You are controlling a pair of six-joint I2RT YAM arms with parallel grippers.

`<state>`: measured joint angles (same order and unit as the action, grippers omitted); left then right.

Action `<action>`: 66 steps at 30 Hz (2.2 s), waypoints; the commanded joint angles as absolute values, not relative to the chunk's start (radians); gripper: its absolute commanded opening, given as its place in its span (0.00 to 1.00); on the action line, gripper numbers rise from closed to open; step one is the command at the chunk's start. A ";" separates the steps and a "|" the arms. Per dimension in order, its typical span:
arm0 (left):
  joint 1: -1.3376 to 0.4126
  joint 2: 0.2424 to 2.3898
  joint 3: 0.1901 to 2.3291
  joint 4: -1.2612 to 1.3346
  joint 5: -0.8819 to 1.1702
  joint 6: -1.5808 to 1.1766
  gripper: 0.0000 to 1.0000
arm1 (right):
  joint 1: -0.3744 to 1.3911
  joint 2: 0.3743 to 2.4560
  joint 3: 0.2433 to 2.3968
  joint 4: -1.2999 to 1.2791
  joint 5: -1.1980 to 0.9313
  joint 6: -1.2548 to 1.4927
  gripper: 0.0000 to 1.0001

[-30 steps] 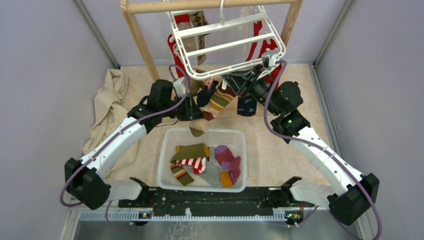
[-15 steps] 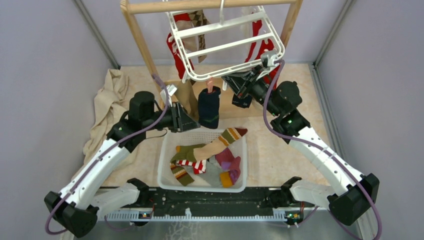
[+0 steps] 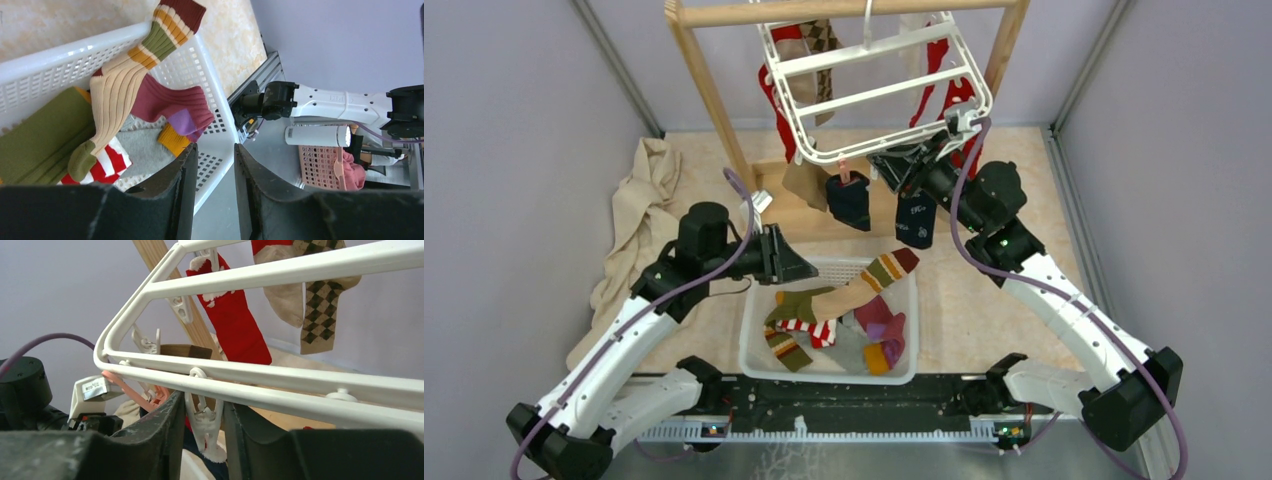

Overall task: Remove the socks clipped to the hanger
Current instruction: Adjust the sock in the bin.

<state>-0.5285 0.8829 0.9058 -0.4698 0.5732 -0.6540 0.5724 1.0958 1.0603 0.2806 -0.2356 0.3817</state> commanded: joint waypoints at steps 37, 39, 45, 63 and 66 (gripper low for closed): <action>-0.935 1.423 1.044 -0.663 -0.242 -0.557 0.87 | 0.564 0.635 0.778 -0.290 -0.277 0.452 0.81; -0.959 1.457 1.050 -0.664 -0.245 -0.560 0.88 | 0.565 0.618 0.770 -0.300 -0.279 0.455 0.81; -1.027 1.503 1.037 -0.651 -0.233 -0.593 0.87 | 0.565 0.593 0.758 -0.324 -0.285 0.453 0.81; -1.066 1.323 1.072 -0.726 -0.235 -0.643 0.03 | 0.564 0.562 0.754 -0.355 -0.276 0.457 0.80; -1.069 1.253 1.122 -0.822 -0.237 -0.661 0.03 | 0.565 0.561 0.766 -0.374 -0.265 0.447 0.80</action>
